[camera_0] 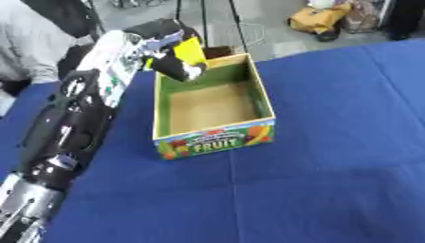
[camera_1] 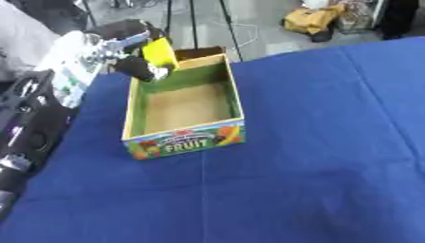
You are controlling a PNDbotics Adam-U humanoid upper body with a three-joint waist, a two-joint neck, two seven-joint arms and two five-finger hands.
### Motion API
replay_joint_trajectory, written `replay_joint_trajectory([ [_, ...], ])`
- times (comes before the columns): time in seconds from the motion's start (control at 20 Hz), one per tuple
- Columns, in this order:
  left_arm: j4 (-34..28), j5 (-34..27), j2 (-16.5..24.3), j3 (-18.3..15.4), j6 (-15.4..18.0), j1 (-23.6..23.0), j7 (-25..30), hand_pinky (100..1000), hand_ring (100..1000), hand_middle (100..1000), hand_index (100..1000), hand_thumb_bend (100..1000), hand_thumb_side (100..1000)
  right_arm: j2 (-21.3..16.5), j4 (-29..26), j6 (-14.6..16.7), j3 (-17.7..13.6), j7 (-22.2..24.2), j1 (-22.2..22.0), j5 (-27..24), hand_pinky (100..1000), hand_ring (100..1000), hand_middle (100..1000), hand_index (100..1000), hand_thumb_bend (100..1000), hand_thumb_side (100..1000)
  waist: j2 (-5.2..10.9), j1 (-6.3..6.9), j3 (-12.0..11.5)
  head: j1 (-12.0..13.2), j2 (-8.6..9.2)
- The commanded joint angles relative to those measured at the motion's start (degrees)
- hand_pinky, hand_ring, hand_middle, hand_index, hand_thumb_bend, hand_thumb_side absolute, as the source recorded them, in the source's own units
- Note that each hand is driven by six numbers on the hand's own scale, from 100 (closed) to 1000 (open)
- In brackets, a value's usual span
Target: Pick up objects on the table and place them in the box.
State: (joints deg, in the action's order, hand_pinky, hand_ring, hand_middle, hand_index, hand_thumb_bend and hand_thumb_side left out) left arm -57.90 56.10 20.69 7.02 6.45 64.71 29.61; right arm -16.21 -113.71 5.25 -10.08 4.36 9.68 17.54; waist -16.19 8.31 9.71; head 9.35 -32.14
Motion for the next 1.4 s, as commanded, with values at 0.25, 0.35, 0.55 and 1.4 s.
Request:
replay_joint_trajectory([
  [0.25, 5.64, 1.81, -0.84, -1.39, -0.34, 2.10, 1.39, 254, 479, 544, 565, 100, 552, -1.43, -0.89, 0.67, 0.76, 0.79, 1.68, -1.00, 738, 890, 607, 735, 100, 827, 0.15, 0.14, 1.31, 0.81, 1.24],
  [0.35, 7.42, 2.69, -1.22, -1.74, -0.72, 2.13, 2.51, 271, 491, 556, 581, 100, 552, -1.43, -0.89, 0.76, 0.88, 0.88, 1.89, -1.09, 738, 890, 607, 735, 100, 826, -0.06, 0.24, 1.58, 0.87, 1.31],
  [0.55, 9.45, 3.69, -1.58, -2.31, -0.23, 1.99, 3.30, 340, 547, 613, 654, 100, 597, -1.38, -0.89, 0.75, 0.91, 0.91, 1.97, -1.01, 739, 891, 607, 735, 100, 826, -0.32, 0.35, 1.75, 0.81, 1.47],
  [1.4, 6.13, 9.00, 0.05, -3.95, 4.74, 0.57, 2.94, 719, 835, 834, 940, 751, 783, -1.11, -0.89, 0.53, 0.72, 0.63, 1.40, -1.22, 738, 891, 607, 733, 100, 825, 0.50, -0.51, 0.53, 0.50, -1.95],
])
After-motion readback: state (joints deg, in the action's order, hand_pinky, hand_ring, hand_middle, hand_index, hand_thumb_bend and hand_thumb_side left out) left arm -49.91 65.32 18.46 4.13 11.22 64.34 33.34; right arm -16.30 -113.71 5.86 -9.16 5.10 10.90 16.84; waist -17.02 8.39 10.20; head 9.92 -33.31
